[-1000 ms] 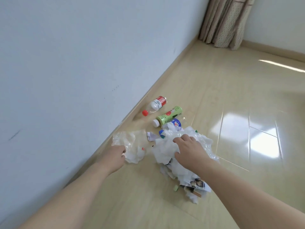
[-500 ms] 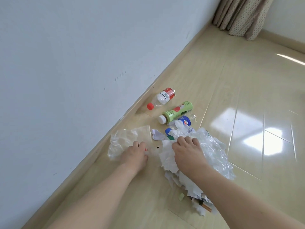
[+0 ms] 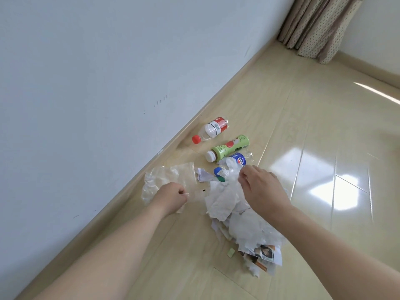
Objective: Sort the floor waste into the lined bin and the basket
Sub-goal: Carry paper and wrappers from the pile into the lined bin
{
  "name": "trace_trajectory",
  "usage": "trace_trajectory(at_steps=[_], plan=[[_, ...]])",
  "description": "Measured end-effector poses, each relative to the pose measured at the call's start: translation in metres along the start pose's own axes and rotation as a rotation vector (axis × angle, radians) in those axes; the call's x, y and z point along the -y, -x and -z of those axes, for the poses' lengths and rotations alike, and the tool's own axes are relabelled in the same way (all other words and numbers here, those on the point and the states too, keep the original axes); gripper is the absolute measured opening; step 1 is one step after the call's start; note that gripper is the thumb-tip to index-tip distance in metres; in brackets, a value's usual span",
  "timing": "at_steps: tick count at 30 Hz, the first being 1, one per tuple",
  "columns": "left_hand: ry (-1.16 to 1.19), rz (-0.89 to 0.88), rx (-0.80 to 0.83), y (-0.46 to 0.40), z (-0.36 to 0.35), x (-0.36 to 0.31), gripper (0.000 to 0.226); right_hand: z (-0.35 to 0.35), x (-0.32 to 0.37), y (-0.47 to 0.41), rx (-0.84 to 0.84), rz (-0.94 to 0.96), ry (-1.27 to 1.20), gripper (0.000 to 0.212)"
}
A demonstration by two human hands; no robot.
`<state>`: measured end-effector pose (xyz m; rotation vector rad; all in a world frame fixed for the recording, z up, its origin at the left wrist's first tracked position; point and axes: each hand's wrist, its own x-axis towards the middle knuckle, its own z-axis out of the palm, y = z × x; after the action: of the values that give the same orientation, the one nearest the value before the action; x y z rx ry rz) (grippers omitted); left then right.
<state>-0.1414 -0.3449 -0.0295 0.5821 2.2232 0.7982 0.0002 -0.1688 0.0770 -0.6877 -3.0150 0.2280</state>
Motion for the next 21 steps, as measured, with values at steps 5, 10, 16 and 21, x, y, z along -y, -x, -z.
trace_trajectory(at_steps=[5,10,16,21], plan=[[0.317,-0.028,-0.015,0.029,0.015,-0.045,0.025,0.054,-0.007,0.021,-0.188,-0.096,-0.218,0.015],[0.479,-0.131,0.059,0.064,0.014,-0.12,0.012,0.111,-0.034,0.054,-0.397,-0.218,-0.438,0.021],[0.384,-0.315,0.14,0.118,-0.008,-0.241,0.011,0.187,-0.089,0.125,-0.576,-0.305,-0.451,0.021],[0.293,-0.504,0.212,0.168,-0.064,-0.336,0.005,0.241,-0.15,0.197,-0.723,-0.45,-0.472,0.03]])
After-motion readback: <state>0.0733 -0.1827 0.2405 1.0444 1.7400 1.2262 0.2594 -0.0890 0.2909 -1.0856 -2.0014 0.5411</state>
